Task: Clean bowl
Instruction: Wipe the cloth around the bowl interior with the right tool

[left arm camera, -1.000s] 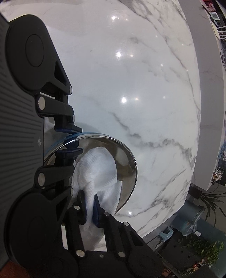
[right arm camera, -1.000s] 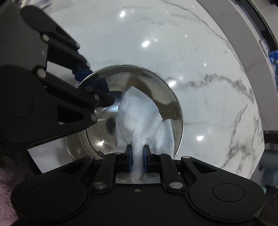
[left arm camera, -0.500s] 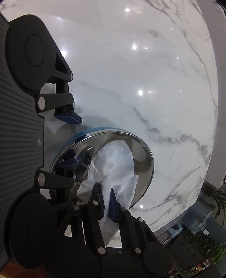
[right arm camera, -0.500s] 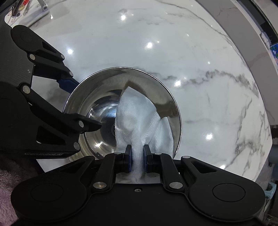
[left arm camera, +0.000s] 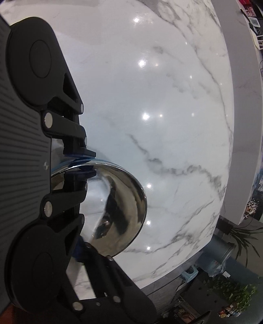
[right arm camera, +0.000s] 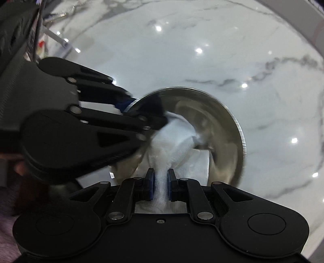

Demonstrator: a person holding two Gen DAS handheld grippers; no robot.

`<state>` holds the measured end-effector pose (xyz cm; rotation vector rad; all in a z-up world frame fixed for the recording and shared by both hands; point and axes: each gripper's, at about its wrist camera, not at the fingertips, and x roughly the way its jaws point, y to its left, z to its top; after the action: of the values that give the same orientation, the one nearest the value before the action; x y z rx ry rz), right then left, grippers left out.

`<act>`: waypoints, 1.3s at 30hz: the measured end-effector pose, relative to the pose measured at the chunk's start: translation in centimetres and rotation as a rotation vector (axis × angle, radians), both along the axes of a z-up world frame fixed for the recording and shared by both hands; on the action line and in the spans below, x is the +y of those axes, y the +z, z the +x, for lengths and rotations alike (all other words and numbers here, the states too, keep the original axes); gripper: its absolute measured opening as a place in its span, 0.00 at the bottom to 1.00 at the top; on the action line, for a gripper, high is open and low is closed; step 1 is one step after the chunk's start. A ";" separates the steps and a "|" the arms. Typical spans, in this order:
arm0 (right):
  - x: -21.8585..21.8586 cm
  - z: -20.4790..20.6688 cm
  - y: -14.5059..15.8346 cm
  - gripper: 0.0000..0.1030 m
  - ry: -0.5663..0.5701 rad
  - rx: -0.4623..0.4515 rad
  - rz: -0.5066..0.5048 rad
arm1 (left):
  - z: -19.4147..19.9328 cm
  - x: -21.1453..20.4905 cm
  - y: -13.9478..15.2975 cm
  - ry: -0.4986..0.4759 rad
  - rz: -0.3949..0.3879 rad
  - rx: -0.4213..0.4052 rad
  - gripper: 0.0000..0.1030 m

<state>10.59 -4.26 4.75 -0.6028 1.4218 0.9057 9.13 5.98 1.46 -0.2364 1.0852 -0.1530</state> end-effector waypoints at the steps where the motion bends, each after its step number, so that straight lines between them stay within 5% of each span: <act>1: 0.0 0.0 -0.1 0.11 0.001 0.003 -0.004 | 0.0 0.0 0.0 0.000 0.002 -0.002 0.10; 6: 0.0 -0.2 -0.6 0.11 0.049 -0.060 -0.071 | -0.1 0.0 0.0 -0.004 0.005 -0.005 0.10; 10: 0.3 -1.1 -0.5 0.10 0.129 -0.214 -0.148 | -0.1 0.1 0.0 -0.005 0.007 -0.005 0.10; 14: 0.3 -1.4 -0.6 0.10 0.145 -0.242 -0.158 | 0.0 0.1 -0.1 -0.008 0.006 0.005 0.12; 19: 0.0 -1.2 -0.6 0.10 0.136 -0.234 -0.152 | -0.2 0.4 -0.6 -0.033 -0.037 0.083 0.27; 24: -0.3 -0.9 -0.7 0.11 0.119 -0.217 -0.138 | -0.6 0.0 -0.6 -0.082 -0.048 0.092 0.23; 39: -1.7 0.6 -1.3 0.11 -0.041 0.048 0.022 | -0.5 0.2 -0.2 -0.032 -0.025 0.043 0.13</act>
<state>11.19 -5.92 3.50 -0.5368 1.4601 0.9072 8.65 6.18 1.26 -0.2459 1.1303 -0.1914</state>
